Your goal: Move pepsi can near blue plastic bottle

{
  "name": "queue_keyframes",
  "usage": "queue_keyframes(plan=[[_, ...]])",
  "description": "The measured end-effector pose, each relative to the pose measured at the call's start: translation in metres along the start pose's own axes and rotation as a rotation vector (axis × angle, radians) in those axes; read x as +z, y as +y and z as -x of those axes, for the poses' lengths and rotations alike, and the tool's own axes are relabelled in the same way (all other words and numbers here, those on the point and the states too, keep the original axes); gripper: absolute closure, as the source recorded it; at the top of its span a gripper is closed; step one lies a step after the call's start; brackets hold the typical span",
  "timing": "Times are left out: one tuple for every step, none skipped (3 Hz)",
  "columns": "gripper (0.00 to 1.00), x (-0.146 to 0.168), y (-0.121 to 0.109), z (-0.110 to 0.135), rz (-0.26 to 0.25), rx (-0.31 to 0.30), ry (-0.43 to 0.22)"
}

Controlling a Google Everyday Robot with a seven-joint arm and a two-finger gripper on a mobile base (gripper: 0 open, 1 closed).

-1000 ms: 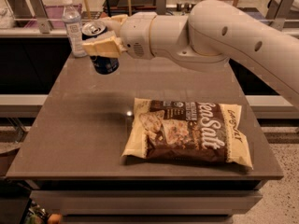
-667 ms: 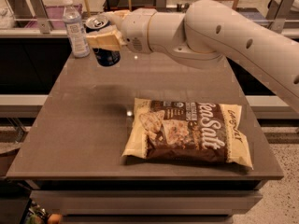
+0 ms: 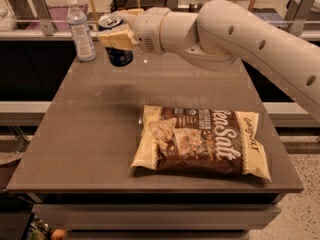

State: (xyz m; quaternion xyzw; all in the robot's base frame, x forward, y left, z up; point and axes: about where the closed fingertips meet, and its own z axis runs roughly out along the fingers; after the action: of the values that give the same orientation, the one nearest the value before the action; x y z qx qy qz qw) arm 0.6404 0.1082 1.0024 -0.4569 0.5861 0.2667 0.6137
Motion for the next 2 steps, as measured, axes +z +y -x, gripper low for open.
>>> queue_keyframes(plan=[[1.0,0.007,-0.007,0.002,0.02,-0.015,-0.013],[1.0,0.023,-0.02,0.002,0.056,-0.016,-0.026]])
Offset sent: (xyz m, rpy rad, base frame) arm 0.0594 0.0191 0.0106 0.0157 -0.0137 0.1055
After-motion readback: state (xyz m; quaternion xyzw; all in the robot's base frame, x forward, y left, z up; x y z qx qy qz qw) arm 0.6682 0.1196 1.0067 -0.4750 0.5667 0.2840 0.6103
